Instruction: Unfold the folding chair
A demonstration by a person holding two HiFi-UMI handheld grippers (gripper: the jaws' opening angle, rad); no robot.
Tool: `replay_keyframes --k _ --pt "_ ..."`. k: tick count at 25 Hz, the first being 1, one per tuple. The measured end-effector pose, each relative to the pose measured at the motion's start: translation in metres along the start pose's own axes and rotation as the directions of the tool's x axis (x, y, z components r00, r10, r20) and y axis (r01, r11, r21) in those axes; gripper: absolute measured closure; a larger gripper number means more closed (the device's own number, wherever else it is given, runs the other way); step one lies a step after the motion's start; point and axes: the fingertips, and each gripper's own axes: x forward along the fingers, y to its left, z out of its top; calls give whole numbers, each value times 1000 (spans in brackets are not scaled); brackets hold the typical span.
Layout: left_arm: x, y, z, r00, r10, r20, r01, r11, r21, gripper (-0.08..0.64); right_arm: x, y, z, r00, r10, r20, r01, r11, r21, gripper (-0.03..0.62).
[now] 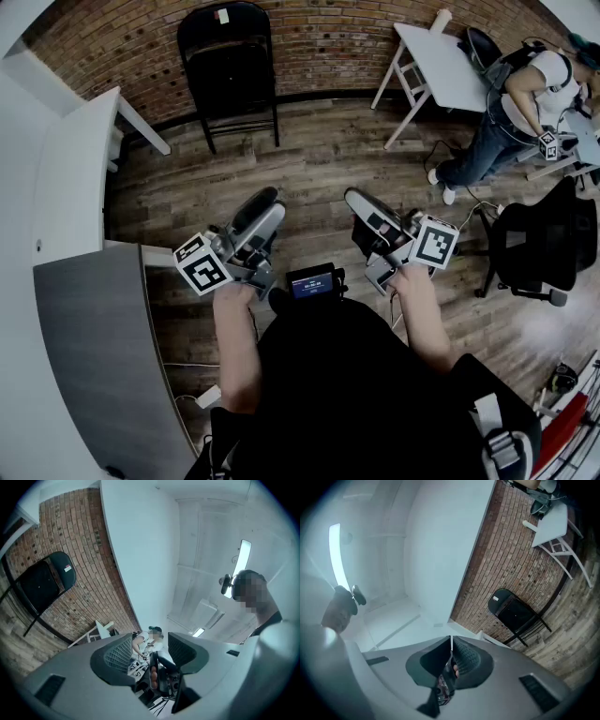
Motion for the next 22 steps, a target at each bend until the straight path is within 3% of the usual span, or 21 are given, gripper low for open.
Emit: replay_keyframes --k 22 --pt "-11 -6 -2 1000 -22 15 23 1000 -14 302 -2 8 -7 999 -29 14 29 999 -16 565"
